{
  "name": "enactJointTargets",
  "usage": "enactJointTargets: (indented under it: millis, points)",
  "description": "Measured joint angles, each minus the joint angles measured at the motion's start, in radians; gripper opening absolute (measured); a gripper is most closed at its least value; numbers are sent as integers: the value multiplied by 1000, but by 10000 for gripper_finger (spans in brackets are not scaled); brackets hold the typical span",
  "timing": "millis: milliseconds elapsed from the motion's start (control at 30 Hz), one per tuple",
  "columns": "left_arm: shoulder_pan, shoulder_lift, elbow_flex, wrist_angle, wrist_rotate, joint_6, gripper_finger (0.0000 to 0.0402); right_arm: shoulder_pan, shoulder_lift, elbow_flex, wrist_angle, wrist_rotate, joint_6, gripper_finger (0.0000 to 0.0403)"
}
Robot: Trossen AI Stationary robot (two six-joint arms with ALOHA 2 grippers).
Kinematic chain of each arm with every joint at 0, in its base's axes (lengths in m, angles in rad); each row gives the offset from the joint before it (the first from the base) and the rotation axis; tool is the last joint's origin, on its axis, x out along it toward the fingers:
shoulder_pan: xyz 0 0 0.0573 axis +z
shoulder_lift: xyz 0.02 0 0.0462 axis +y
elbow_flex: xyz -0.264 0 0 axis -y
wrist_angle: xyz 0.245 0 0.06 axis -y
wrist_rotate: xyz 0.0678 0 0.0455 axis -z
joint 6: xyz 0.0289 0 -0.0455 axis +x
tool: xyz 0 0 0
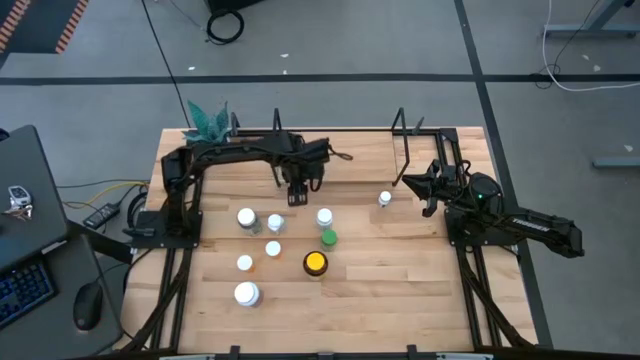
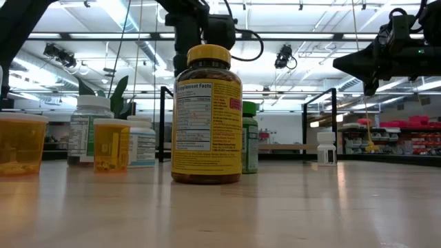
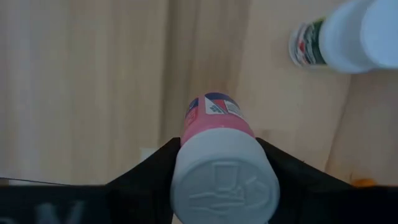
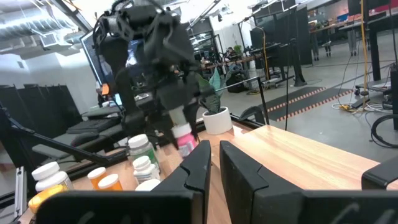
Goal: Pick and place medicine bottles onto shelf by color
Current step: Put the pink pill bottle on the shelf
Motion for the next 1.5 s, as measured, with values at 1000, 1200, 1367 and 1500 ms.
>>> enactJointTargets:
  millis: [1000,1200,1367,1500]
  points:
    - [232,0,118,92,-42,161,182,0,0,0,0,0,0,42]
    - [258,0,118,154,-50,208,180,0,0,0,0,0,0,42]
    - [280,14,125,197,-56,260,180,0,0,0,0,0,0,42]
    - [303,94,218,174,-57,272,180,0,0,0,0,0,0,42]
